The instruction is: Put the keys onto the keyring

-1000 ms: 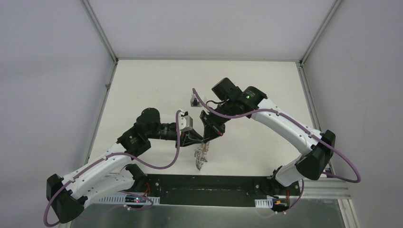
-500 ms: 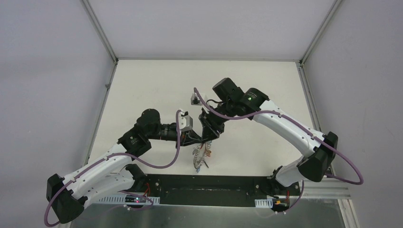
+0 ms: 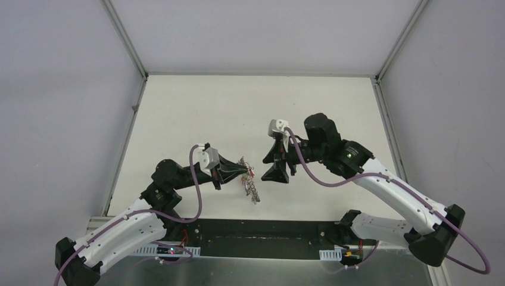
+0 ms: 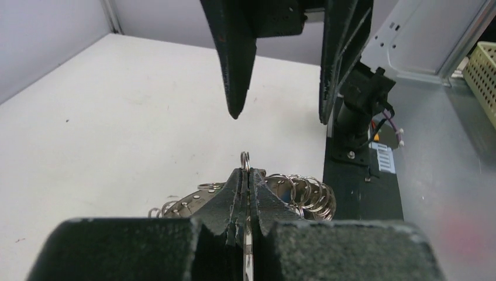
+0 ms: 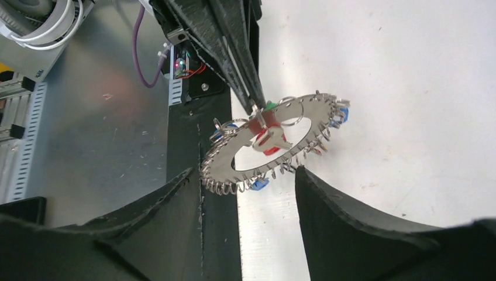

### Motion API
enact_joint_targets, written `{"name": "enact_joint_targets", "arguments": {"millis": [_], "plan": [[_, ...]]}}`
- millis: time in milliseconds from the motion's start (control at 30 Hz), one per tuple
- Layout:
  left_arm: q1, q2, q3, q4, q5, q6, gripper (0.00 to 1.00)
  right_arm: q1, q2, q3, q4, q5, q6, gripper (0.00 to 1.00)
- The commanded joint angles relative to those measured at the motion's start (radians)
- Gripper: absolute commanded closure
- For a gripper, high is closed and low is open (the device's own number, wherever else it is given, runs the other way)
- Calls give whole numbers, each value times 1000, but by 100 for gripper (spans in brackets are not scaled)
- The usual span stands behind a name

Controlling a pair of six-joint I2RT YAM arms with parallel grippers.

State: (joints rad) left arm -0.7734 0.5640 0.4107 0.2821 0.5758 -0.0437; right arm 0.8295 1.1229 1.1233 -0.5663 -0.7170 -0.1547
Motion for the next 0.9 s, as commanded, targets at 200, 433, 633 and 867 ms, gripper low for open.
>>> {"name": "enact_joint_targets", "arguments": {"millis": [200, 433, 633, 867], "plan": [[-7, 37, -52, 505, 36, -110, 100, 2, -136, -160, 448, -35, 46, 46], [-6, 80, -49, 577, 67, -131, 100, 3, -111, -155, 532, -57, 83, 58], [-7, 74, -44, 562, 65, -125, 100, 2, -76, -157, 540, -92, 88, 64], [-7, 67, -44, 553, 65, -125, 100, 2, -39, -157, 554, -132, 101, 80]]}}
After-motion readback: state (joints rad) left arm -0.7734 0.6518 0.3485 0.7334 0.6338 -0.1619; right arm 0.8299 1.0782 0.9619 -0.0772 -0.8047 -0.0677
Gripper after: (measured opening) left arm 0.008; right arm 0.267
